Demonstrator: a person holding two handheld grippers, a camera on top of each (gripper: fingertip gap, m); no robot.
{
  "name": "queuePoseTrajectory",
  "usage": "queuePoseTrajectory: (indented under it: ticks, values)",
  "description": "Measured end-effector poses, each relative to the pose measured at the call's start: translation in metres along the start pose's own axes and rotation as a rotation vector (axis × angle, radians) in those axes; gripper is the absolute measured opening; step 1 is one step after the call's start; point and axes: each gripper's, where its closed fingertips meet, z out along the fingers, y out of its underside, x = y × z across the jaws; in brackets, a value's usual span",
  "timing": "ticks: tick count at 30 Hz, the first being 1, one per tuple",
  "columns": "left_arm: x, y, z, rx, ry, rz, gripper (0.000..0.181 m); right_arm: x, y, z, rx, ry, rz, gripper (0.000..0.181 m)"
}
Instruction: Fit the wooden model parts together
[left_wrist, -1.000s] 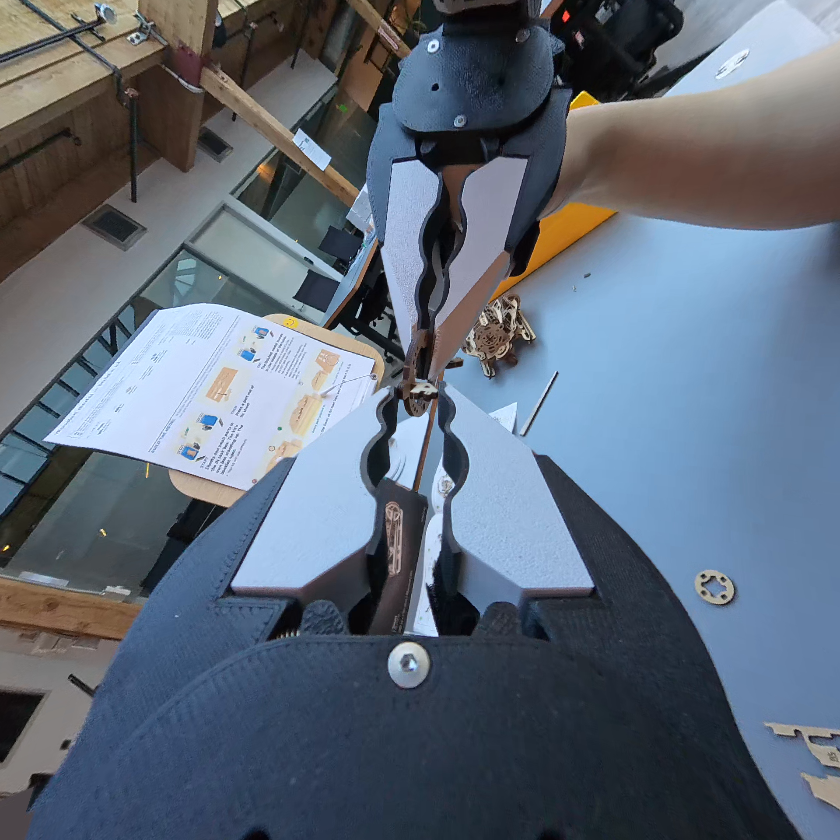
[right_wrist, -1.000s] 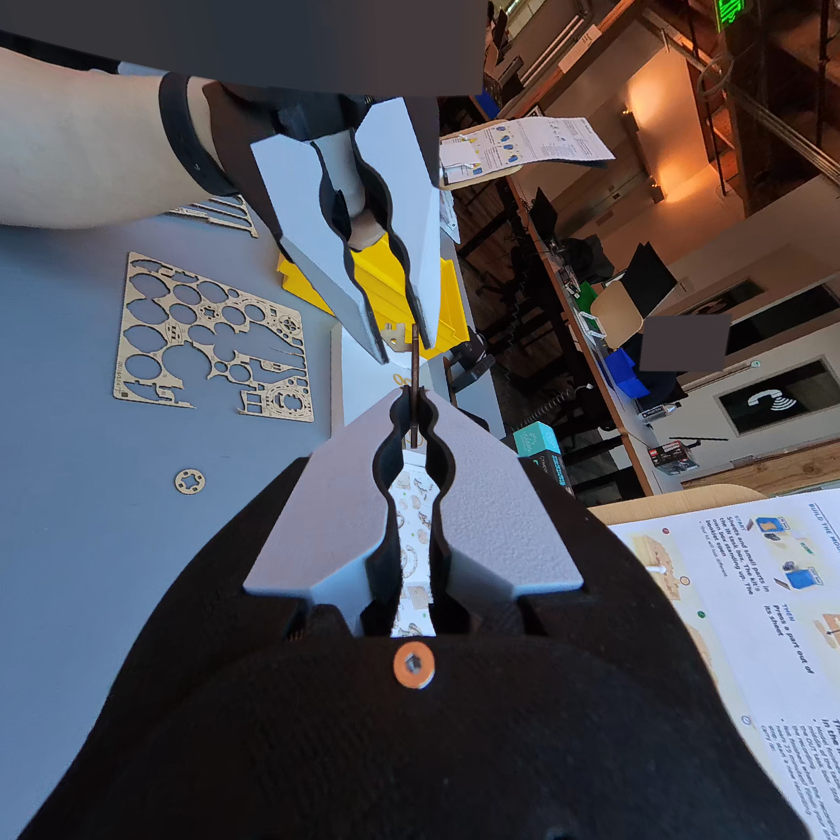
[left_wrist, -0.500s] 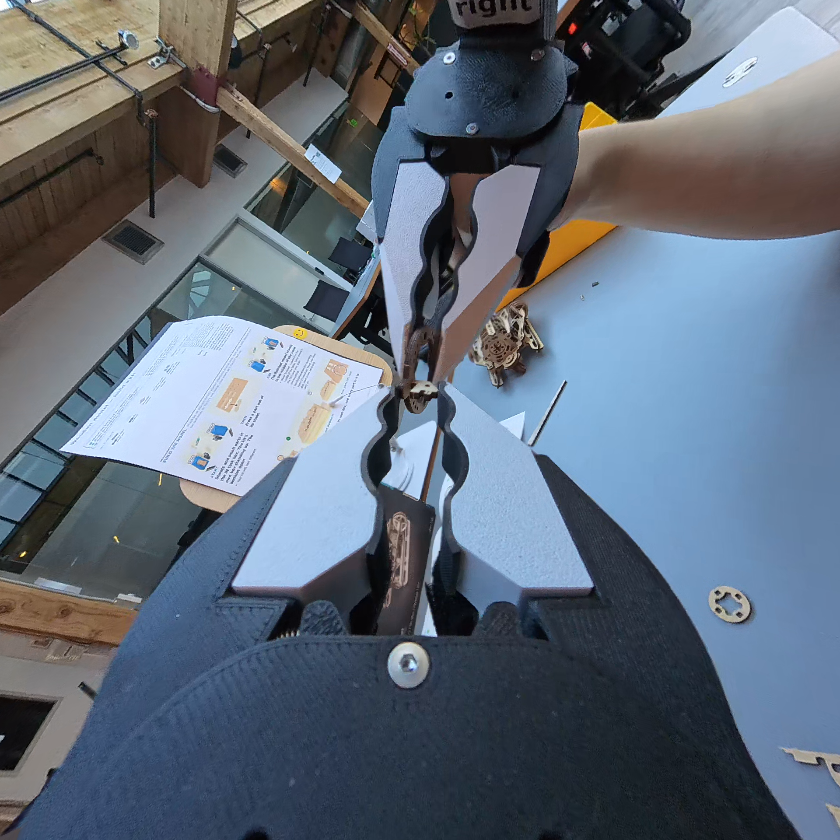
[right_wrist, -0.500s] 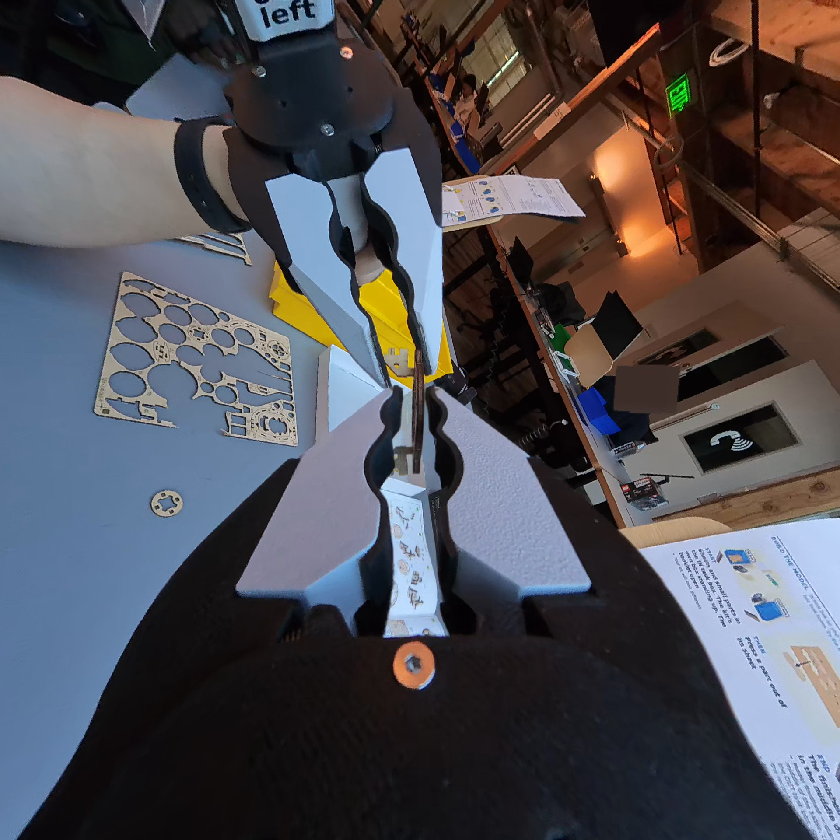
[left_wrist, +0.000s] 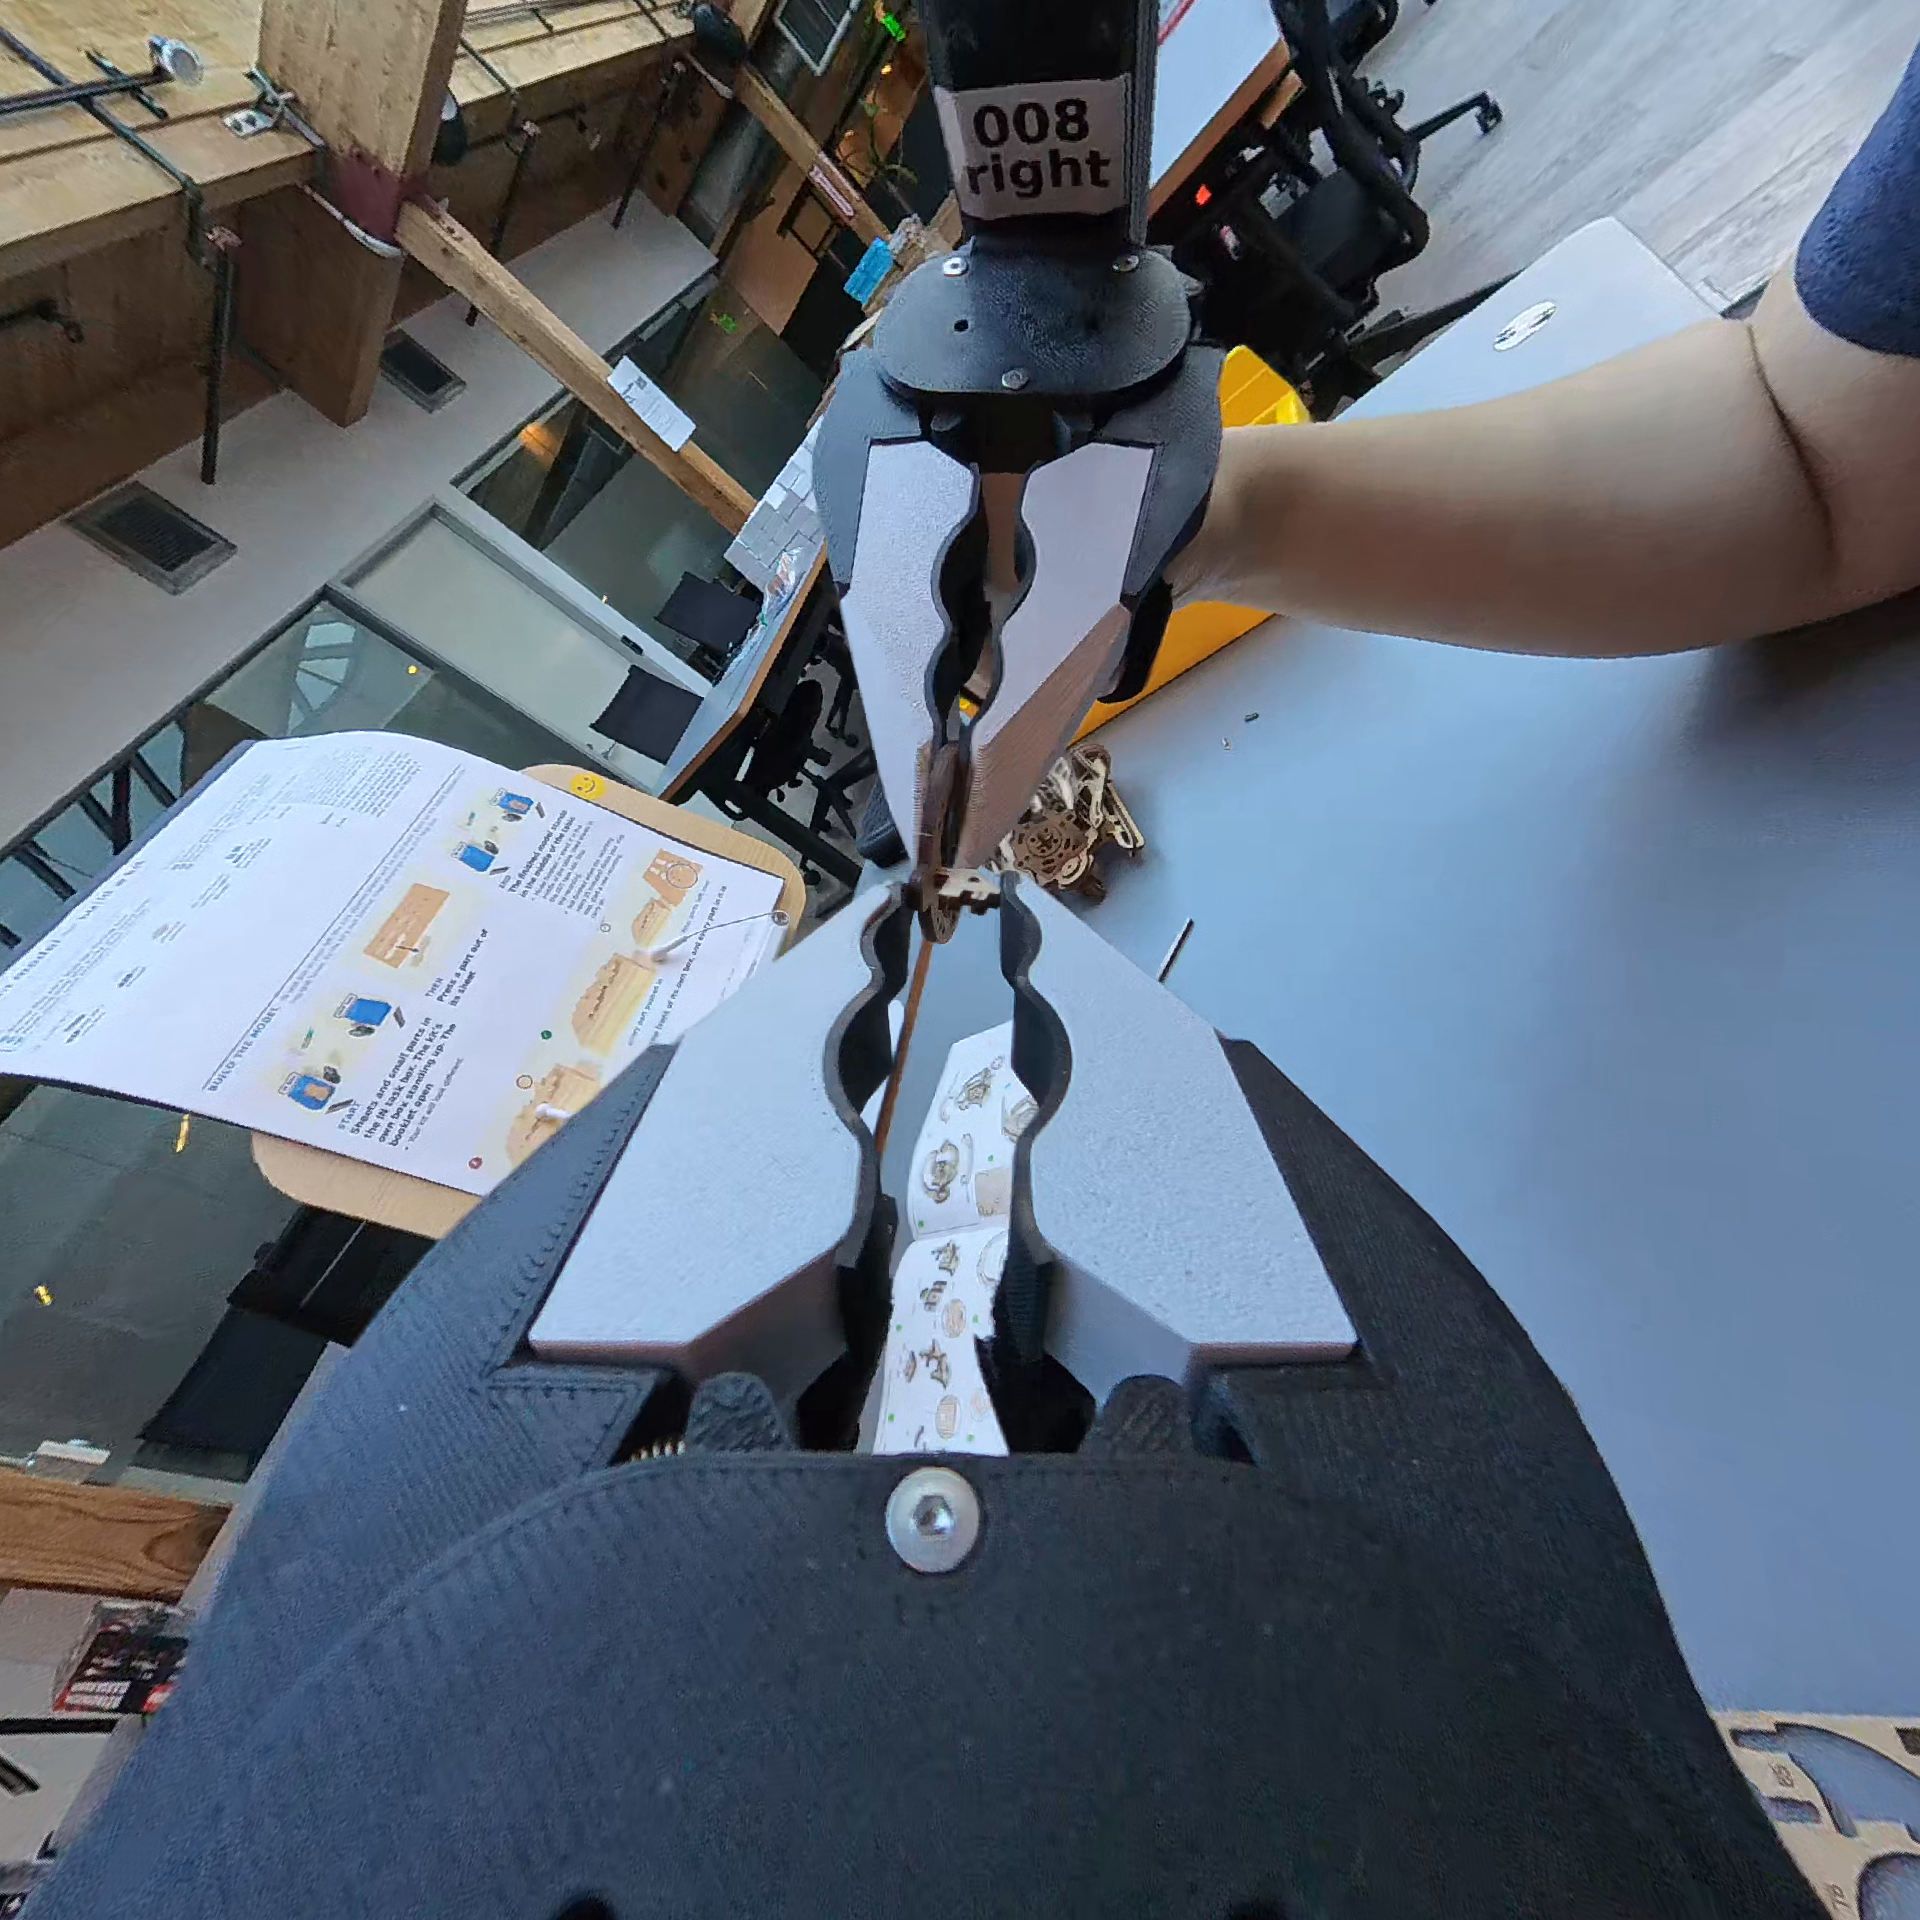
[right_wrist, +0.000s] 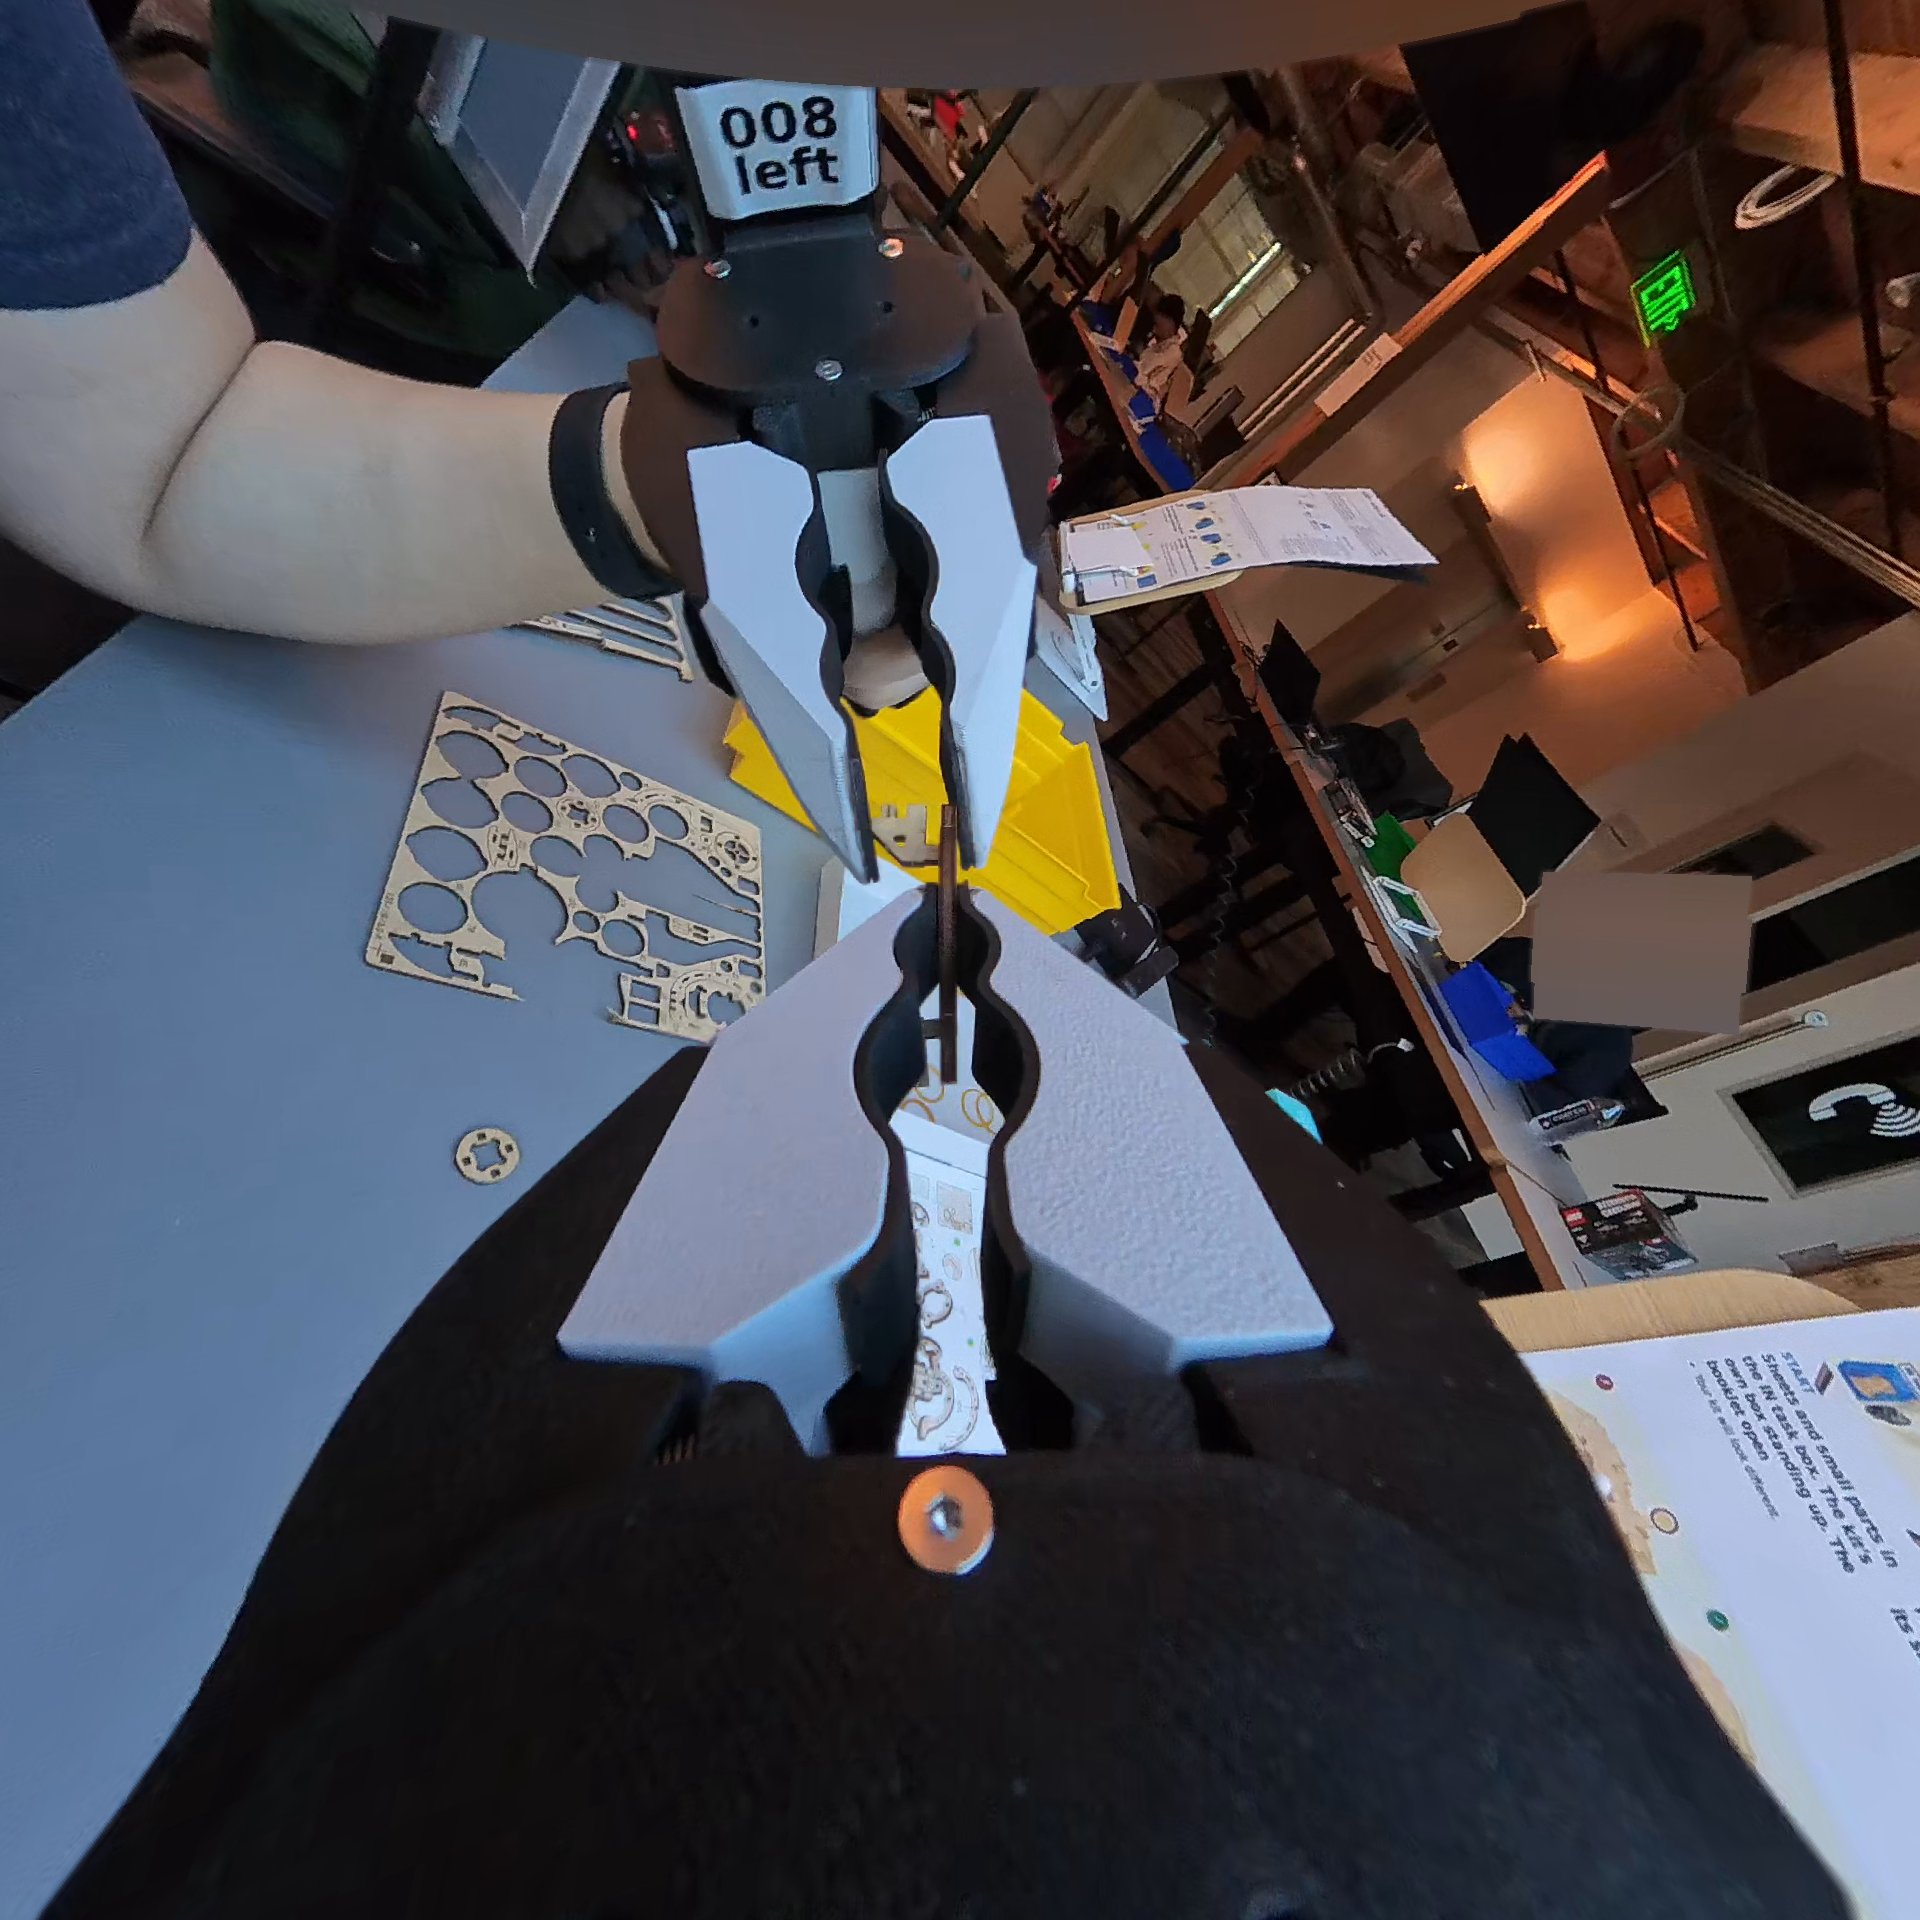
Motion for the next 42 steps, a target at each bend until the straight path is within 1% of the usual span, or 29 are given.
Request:
queuePoseTrajectory:
  ticks: [3,11,17,18,20,24,26,32,42]
  values:
    - [0.008,0.003,0.001,-0.012,0.052,-0.029,0.014,-0.005,0.005,-0.001,-0.024,-0.042,0.008,0.000]
    - [0.011,0.007,0.002,-0.011,0.080,-0.050,0.014,-0.008,0.009,-0.001,-0.053,-0.056,-0.010,0.000]
    - [0.011,0.006,0.001,-0.004,0.078,-0.025,0.014,-0.008,0.007,-0.002,-0.039,-0.060,-0.009,0.000]
    - [0.011,0.005,0.001,0.000,0.075,-0.020,0.014,-0.009,0.006,-0.002,-0.027,-0.062,-0.010,0.001]
    - [0.009,0.002,0.001,0.011,0.065,-0.021,0.013,-0.010,0.003,-0.004,0.000,-0.072,-0.013,0.011]
    - [0.008,0.001,0.000,0.023,0.071,-0.031,0.013,-0.010,-0.003,-0.004,0.023,-0.057,-0.032,0.011]
    - [0.008,0.001,0.001,0.018,0.064,-0.027,0.014,-0.010,-0.003,-0.003,0.023,-0.057,-0.029,0.014]
    - [0.009,0.002,0.001,0.010,0.072,-0.030,0.013,-0.011,-0.003,-0.001,0.024,-0.064,-0.011,0.011]
    - [0.009,0.002,0.000,0.006,0.082,-0.026,0.014,-0.012,-0.005,0.000,0.019,-0.048,-0.043,0.010]
